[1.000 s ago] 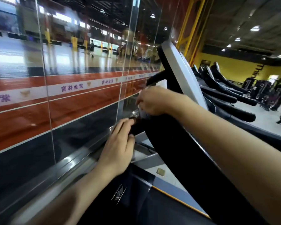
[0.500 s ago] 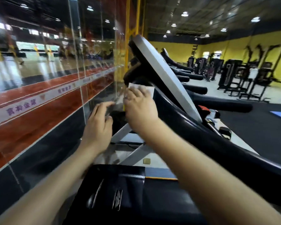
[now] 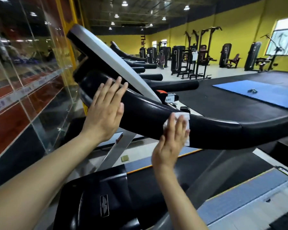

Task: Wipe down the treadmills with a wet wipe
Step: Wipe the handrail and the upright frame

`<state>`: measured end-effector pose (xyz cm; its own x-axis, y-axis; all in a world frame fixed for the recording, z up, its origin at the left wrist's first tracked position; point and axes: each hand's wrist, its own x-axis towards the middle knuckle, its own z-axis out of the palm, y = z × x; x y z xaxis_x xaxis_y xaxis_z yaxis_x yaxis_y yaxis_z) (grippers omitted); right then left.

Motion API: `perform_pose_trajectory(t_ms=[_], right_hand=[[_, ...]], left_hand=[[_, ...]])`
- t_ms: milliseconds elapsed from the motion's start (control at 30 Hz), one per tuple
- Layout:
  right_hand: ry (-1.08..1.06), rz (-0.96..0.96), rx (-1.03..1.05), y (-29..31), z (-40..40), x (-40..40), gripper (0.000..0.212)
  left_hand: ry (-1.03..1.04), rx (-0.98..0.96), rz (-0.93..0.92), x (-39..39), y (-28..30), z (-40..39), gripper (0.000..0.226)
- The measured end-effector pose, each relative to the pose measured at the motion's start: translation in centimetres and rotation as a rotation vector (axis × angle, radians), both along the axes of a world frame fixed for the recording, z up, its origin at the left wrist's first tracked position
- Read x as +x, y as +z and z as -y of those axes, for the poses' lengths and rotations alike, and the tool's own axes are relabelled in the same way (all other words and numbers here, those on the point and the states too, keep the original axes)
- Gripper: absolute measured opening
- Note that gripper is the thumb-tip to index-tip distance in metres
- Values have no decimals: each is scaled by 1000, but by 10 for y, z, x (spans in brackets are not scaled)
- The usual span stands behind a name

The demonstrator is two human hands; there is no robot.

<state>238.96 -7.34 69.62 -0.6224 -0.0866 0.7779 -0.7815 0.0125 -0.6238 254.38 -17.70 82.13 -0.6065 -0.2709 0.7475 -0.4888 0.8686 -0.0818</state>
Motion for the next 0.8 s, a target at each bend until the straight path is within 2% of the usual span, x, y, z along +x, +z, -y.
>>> perform_pose_trajectory(t_ms=[67,200,267,333,400,500,600,667,767,800], right_hand=[[47,39,-39,22,16,23,62],[141,-233,-22,66,44,74,46],[176,-335,2,67,37,65,46],[181,-339,26,51,23,35,55],[110,-189,-37,24,4,-15,55],[-23,165,-230,-7,-20,-91,44],[-58,385,-344,-1,-15,-89,44],[-14,268,-344,13,5,-42,45],[94,-141,-105,15,20,35,57],[125,-223,-31,7,19,40,57]], left_hand=[[-24,-19,-28,-3,-3,5,57],[-82,-41,-91,-6,-5,10,53],[-89,-45,-92,-5,-6,12,51],[-100,-42,-98,-5,-5,12,52],[-104,-19,-114,-6,-6,10,52],[-93,3,-118,-8,-6,7,53],[-84,3,-84,-7,-7,5,55],[-79,9,-84,-7,-5,3,54],[-51,-13,-109,-8,-4,-3,52],[-37,-23,-121,-10,-4,-5,51]])
